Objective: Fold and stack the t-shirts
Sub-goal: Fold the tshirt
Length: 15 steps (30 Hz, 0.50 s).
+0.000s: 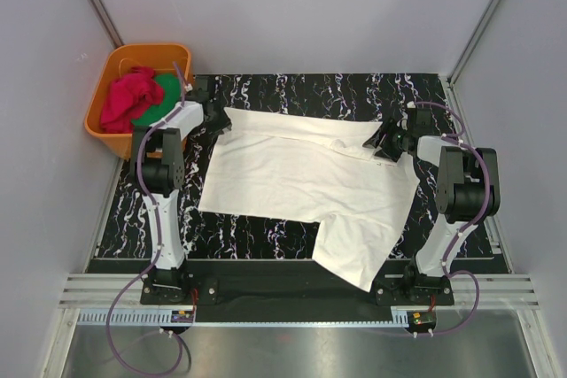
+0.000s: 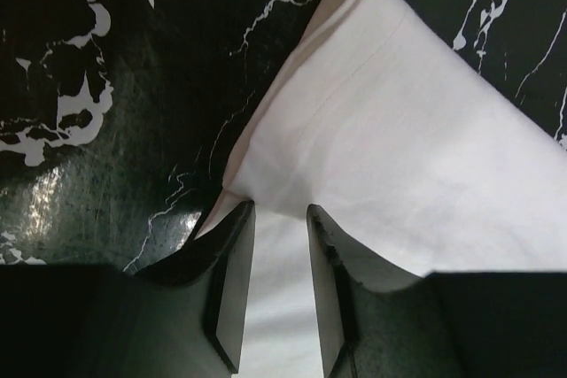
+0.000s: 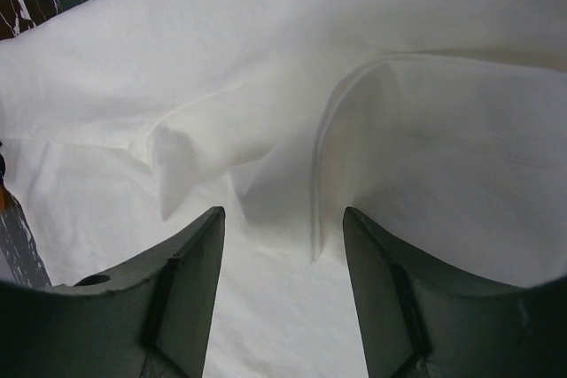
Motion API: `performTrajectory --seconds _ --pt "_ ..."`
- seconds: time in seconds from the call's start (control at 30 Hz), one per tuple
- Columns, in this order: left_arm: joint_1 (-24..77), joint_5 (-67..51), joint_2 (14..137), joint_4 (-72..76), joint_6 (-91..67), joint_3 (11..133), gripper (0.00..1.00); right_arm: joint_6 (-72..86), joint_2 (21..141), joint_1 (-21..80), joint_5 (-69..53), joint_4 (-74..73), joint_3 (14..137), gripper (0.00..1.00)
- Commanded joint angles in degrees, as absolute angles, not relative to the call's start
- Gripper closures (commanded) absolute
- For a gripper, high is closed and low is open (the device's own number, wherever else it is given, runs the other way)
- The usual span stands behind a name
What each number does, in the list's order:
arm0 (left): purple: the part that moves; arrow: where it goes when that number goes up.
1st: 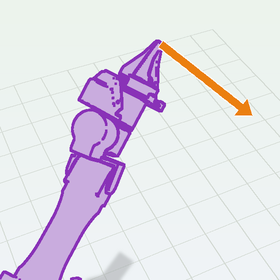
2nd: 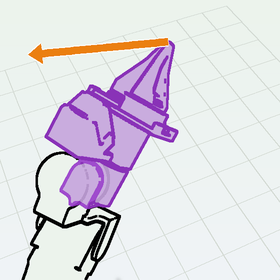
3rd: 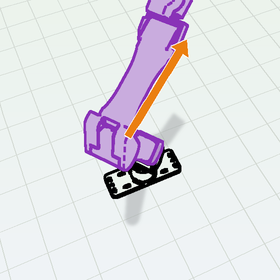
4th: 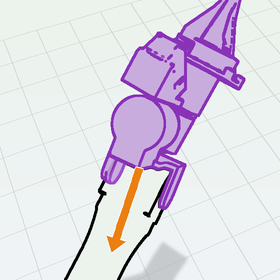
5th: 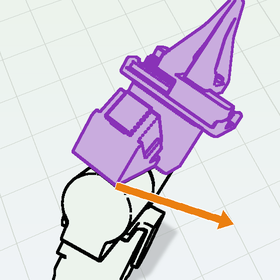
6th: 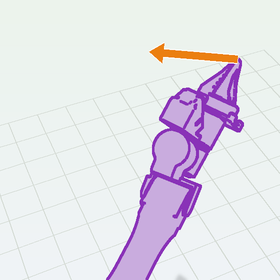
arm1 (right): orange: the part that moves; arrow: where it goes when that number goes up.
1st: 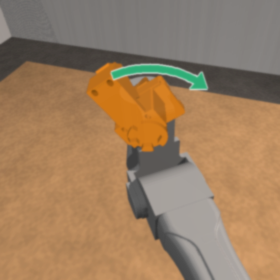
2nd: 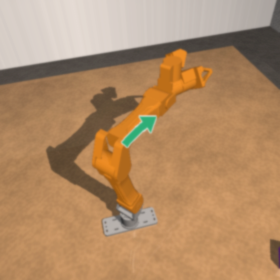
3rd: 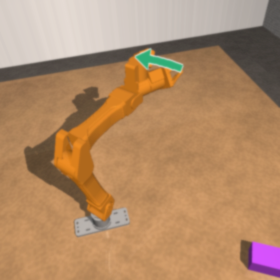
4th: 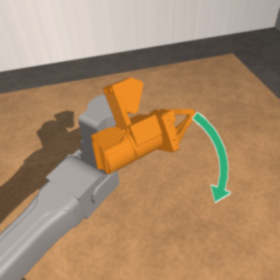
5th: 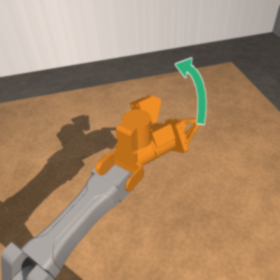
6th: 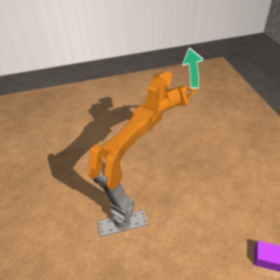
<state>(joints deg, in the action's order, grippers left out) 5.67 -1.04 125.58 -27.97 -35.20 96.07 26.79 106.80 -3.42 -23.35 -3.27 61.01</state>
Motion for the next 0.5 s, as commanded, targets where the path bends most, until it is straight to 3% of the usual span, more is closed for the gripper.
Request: performTrajectory --seconds 0.0,0.47 --pt "5.4 1.5 127.2 -27.9 -35.5 99.1 0.64 26.2 105.7 -3.6 -24.3 -2.4 61.0 0.37" --pt "5.3 0.8 129.9 -28.1 -34.9 102.8 0.63 27.9 108.1 -3.7 -26.9 -1.6 62.2 0.34"
